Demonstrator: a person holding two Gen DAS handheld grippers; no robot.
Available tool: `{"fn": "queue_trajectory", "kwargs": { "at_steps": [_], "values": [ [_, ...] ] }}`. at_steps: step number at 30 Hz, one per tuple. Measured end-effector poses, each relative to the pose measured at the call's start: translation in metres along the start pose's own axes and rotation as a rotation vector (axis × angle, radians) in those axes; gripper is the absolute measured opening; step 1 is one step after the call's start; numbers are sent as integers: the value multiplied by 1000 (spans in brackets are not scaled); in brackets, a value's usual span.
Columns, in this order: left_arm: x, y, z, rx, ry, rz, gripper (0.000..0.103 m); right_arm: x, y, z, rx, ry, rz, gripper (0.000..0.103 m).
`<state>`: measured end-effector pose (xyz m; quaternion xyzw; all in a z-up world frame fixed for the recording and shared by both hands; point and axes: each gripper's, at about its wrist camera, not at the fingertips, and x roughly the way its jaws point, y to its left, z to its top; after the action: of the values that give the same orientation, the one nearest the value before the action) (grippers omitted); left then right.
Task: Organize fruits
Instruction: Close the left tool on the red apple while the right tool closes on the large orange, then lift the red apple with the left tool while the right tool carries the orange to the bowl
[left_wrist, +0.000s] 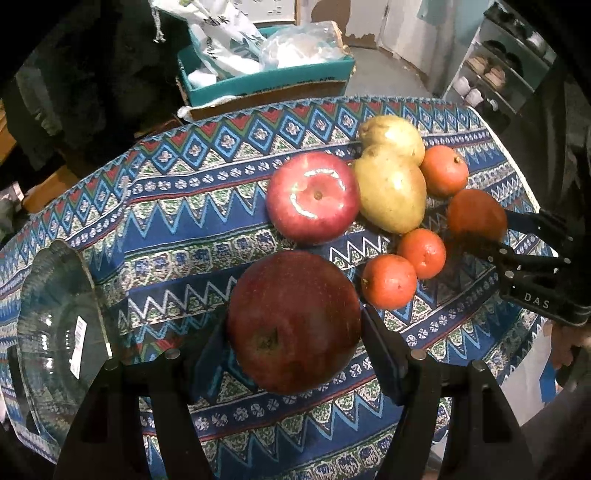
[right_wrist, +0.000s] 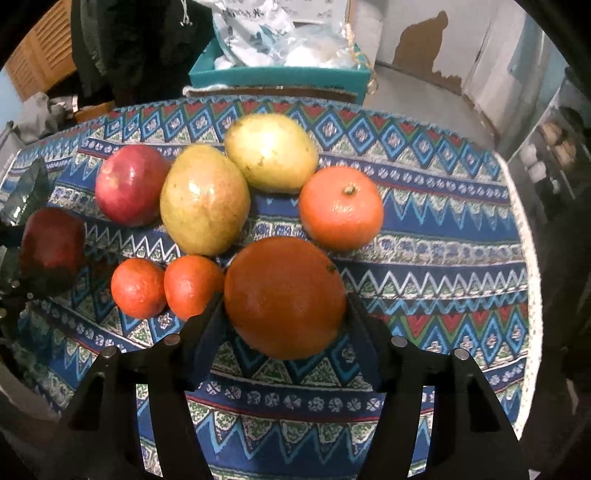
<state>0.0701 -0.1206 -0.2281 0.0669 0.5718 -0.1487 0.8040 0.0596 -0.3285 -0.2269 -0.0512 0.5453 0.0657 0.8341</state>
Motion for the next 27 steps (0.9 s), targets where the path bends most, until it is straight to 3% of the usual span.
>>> {"fn": "queue_trajectory", "kwargs": {
  "at_steps": [10, 27],
  "values": [
    [-31, 9, -2, -8, -70, 38, 72, -43, 15, 9, -31, -107, -56, 63],
    [-91, 18, -7, -15, -196, 60, 72, -110, 41, 21, -64, -292, -26, 63]
  ]
}}
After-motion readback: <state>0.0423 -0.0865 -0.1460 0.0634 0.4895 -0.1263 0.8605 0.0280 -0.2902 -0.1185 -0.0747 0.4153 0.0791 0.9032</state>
